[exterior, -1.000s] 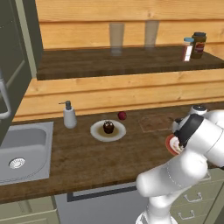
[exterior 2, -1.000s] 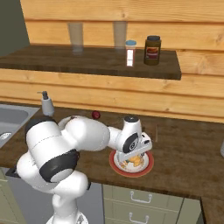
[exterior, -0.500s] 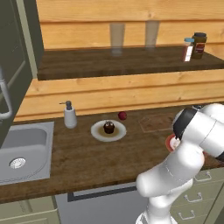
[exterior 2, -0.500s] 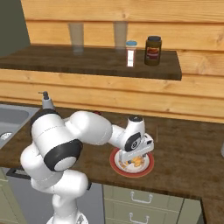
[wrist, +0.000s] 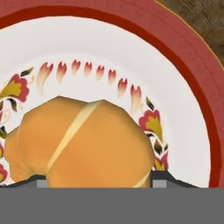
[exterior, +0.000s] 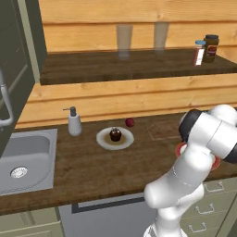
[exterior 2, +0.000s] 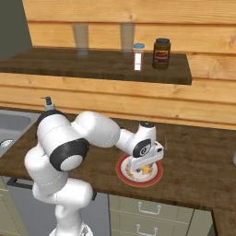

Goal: From the different types of pastries on the counter, select a croissant and place it on the cutting board. Then retrieve a jar of jam from the cabinet and place it alongside the croissant on the cutting board.

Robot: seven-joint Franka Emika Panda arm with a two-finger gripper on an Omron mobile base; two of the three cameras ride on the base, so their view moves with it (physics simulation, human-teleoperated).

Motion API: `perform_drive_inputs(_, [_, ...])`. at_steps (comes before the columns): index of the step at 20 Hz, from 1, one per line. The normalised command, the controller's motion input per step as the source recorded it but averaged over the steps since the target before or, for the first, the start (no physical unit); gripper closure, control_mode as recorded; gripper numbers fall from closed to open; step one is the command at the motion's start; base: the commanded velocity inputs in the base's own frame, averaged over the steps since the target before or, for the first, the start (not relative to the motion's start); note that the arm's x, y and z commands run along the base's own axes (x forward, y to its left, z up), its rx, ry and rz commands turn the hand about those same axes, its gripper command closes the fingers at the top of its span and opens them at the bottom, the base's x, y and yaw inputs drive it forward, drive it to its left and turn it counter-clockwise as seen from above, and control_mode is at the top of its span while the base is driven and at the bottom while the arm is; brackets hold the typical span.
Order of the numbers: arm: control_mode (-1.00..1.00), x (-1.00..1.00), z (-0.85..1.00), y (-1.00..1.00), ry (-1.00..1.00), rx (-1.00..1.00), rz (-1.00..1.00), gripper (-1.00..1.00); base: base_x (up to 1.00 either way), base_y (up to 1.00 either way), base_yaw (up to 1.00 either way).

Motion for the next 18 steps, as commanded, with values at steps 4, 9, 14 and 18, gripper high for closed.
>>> perform_drive_inputs(4, [-1.0,-0.17,0.93,0.07,-0.22,0.0,0.0,1.0,0.0,0.0,0.0])
perform_drive_inputs(9, [-1.0,-0.05,0.66,0.73,-0.2,0.0,0.01,1.0,0.0,0.0,0.0])
perform_drive_inputs(14, [-1.0,0.0,0.09,0.98,-0.08,0.0,0.06,1.0,0.0,0.0,0.0])
perform_drive_inputs(18, [-1.0,0.0,0.09,0.78,-0.08,0.0,0.05,1.0,0.0,0.0,0.0])
